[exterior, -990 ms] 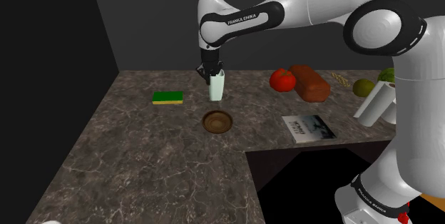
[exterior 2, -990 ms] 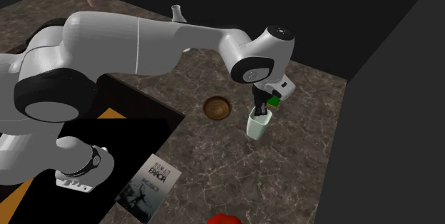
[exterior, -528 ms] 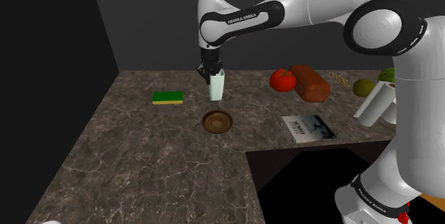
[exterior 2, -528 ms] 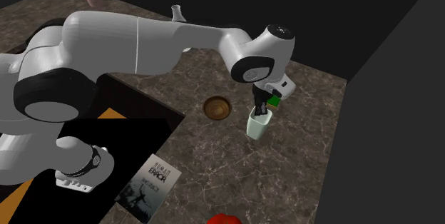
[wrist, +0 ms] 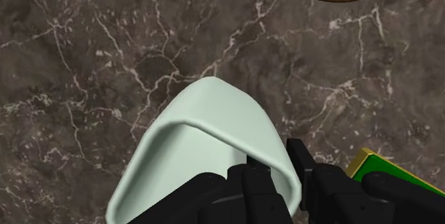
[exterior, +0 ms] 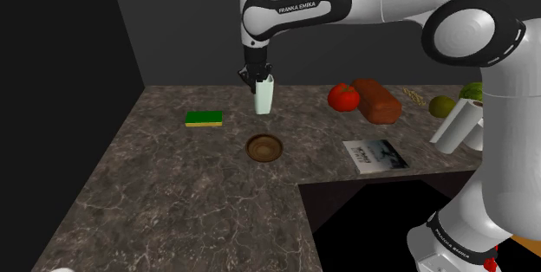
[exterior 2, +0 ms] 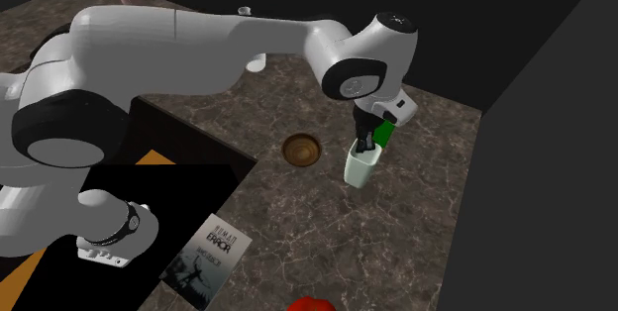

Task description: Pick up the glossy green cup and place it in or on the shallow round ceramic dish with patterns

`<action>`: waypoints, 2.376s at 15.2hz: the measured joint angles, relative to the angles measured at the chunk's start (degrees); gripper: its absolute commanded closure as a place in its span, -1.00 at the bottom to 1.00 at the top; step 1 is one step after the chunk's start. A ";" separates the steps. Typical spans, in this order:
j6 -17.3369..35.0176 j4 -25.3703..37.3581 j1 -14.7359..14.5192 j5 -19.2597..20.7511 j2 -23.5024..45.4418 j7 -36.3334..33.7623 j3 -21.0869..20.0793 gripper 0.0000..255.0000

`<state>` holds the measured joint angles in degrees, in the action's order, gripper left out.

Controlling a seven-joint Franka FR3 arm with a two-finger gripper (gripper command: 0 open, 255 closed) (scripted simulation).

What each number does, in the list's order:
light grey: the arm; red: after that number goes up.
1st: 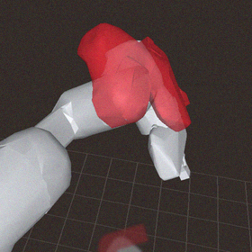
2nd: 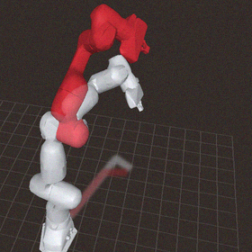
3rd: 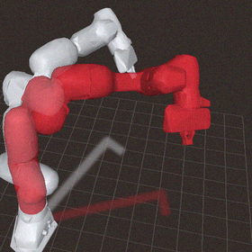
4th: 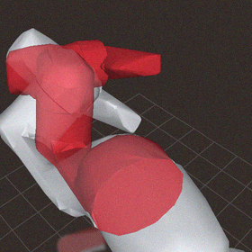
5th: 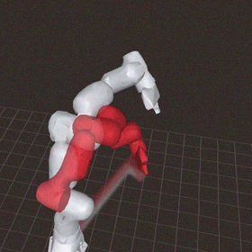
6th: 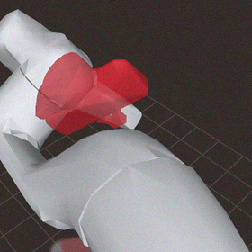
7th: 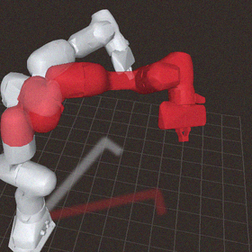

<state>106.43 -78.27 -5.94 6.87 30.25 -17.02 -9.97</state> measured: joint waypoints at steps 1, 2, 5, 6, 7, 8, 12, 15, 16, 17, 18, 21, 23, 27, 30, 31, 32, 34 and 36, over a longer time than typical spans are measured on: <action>-0.45 0.12 0.07 -0.07 -0.34 0.10 -0.01 1.00; -1.33 1.00 0.09 -0.10 -0.35 0.24 -0.01 1.00; -3.18 2.08 0.02 -0.22 -1.10 0.26 -0.10 1.00; -4.25 3.49 -0.04 -0.22 -0.80 0.37 -0.08 1.00; -4.92 4.13 -0.07 -0.22 -0.82 0.40 -0.09 1.00; -5.72 4.96 -0.16 -0.23 -0.80 0.39 -0.11 1.00; -8.87 8.03 -0.29 -0.30 -0.88 0.58 -0.15 1.00; -9.16 6.16 -0.65 -0.53 -2.99 -0.16 -0.47 1.00; -8.72 3.65 -0.99 -0.74 -5.04 -0.97 -0.79 1.00; -8.44 1.66 -1.49 -0.92 -6.74 -1.91 -1.15 1.00; -7.74 -0.69 -1.74 -1.13 -8.40 -2.56 -1.43 1.00; -6.89 -6.20 -2.93 -1.76 -12.98 -4.98 -2.43 1.00; -6.66 -8.85 -3.63 -2.17 -15.42 -6.33 -3.05 1.00; -6.21 -15.38 -5.66 -3.38 -21.50 -10.25 -4.88 1.00; -5.72 -18.64 -6.69 -4.04 -24.28 -12.22 -5.85 1.00; -5.12 -19.28 -6.75 -4.04 -24.31 -12.39 -5.91 1.00; -4.30 -20.27 -6.78 -4.07 -24.46 -12.50 -5.94 1.00; -2.80 -21.76 -6.71 -4.05 -24.44 -12.46 -5.88 1.00; -1.14 -23.33 -6.71 -4.00 -24.33 -12.56 -5.87 1.00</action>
<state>105.30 -101.60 -12.64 2.88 5.92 -29.57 -15.84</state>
